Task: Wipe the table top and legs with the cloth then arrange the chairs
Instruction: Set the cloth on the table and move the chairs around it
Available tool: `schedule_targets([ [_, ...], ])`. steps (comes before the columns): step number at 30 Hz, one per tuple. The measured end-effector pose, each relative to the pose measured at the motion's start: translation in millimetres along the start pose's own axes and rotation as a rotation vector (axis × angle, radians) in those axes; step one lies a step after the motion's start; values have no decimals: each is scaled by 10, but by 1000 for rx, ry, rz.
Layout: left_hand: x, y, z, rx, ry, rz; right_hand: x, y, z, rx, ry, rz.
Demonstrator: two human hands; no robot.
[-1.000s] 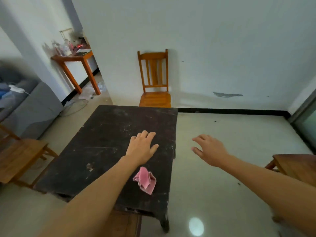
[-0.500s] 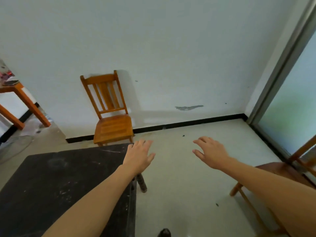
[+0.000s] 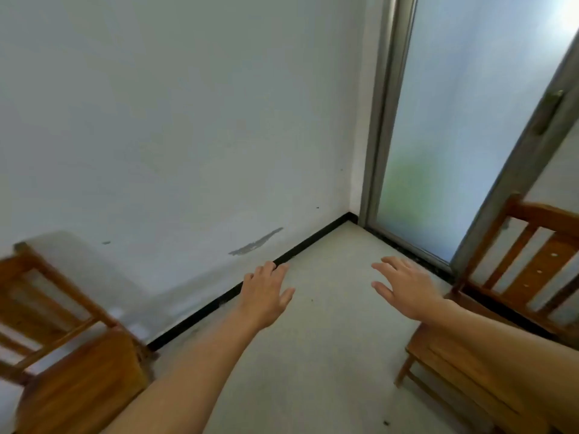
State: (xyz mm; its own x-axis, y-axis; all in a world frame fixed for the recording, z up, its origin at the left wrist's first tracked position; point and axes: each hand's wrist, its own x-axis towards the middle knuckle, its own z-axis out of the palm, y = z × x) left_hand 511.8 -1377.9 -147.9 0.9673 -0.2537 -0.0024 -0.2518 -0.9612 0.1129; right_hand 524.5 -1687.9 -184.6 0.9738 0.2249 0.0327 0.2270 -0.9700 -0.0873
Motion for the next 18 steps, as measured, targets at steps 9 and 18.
schedule_targets([
  [9,2345,763,270,-52,-23,356,1068,1563,130,11,14,392],
  [18,4304,1186,326,34,22,628,1999,2659,51,35,55,612],
])
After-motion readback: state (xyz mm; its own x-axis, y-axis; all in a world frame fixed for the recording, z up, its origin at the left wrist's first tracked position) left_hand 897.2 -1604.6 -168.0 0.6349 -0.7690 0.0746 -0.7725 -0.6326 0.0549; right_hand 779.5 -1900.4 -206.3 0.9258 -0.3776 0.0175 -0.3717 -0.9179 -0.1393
